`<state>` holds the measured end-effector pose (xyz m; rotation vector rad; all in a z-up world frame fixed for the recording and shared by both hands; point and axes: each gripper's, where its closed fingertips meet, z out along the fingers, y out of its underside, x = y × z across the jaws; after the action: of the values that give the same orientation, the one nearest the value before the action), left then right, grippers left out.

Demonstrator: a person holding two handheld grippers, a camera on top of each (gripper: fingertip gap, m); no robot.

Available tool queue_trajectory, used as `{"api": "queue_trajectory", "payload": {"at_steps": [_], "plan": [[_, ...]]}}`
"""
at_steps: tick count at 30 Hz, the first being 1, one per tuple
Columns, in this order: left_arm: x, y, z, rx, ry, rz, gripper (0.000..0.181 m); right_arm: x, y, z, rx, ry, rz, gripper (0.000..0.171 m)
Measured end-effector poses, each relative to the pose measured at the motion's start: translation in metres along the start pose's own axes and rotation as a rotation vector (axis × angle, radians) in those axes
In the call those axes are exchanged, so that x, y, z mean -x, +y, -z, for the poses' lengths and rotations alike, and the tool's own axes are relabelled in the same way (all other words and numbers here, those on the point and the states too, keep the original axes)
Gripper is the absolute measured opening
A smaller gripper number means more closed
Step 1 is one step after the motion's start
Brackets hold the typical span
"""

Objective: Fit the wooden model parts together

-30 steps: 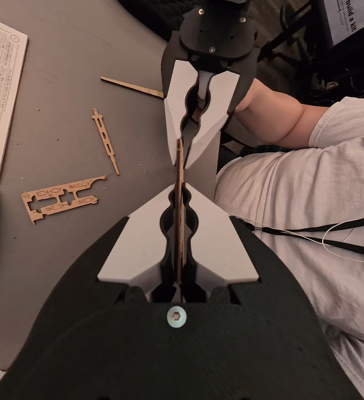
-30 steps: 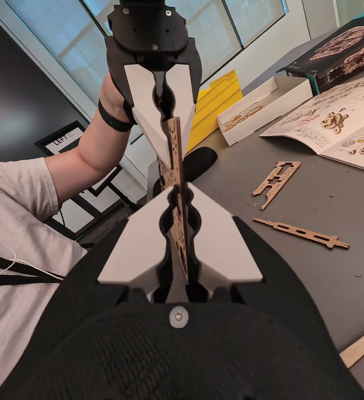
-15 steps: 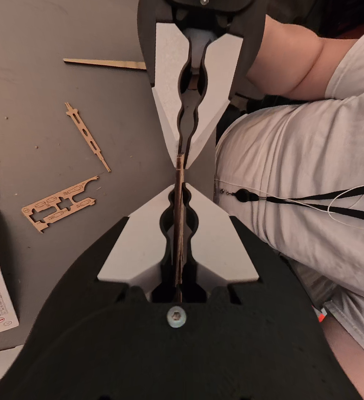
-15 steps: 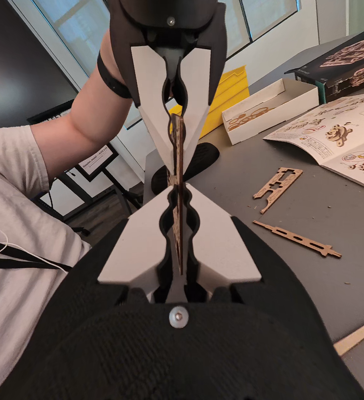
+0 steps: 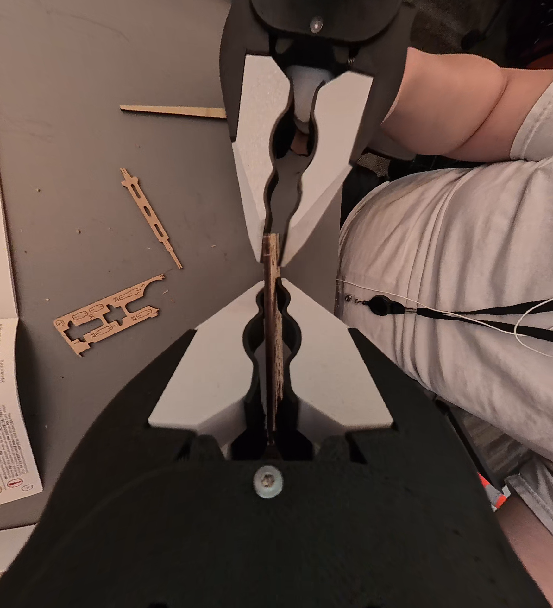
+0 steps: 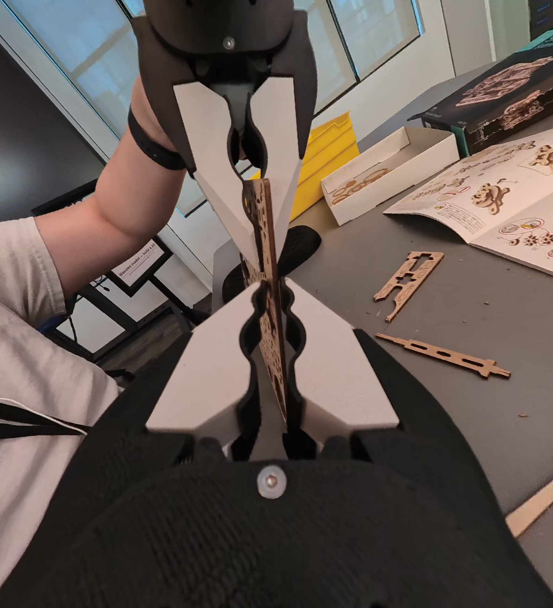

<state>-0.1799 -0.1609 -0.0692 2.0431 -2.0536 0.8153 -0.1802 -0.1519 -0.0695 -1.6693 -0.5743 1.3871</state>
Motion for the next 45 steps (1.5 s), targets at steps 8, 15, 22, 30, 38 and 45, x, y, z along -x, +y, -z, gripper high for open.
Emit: {"api": "queue_trajectory", "payload": {"at_steps": [8,15,22,30,38,45], "plan": [[0.000,0.001,-0.002,0.005,0.037,0.039,0.002,0.003,0.003,0.000,0.004,-0.022,-0.010,0.003],[0.001,0.001,-0.004,-0.002,0.035,0.032,0.001,0.000,0.003,0.000,-0.052,-0.048,-0.108,0.004],[0.005,0.002,-0.004,-0.027,0.032,0.083,0.001,-0.004,0.003,-0.002,-0.037,0.031,-0.049,0.005],[0.006,0.005,-0.004,-0.038,0.020,0.098,0.001,-0.006,0.004,-0.005,0.000,0.079,-0.037,0.006],[0.010,0.007,-0.002,-0.034,-0.005,0.090,0.001,-0.009,0.002,-0.008,0.034,0.141,-0.055,0.008],[0.011,0.000,0.007,-0.059,-0.021,0.078,0.000,-0.009,-0.013,-0.004,-0.130,0.154,-0.027,0.009]]}}
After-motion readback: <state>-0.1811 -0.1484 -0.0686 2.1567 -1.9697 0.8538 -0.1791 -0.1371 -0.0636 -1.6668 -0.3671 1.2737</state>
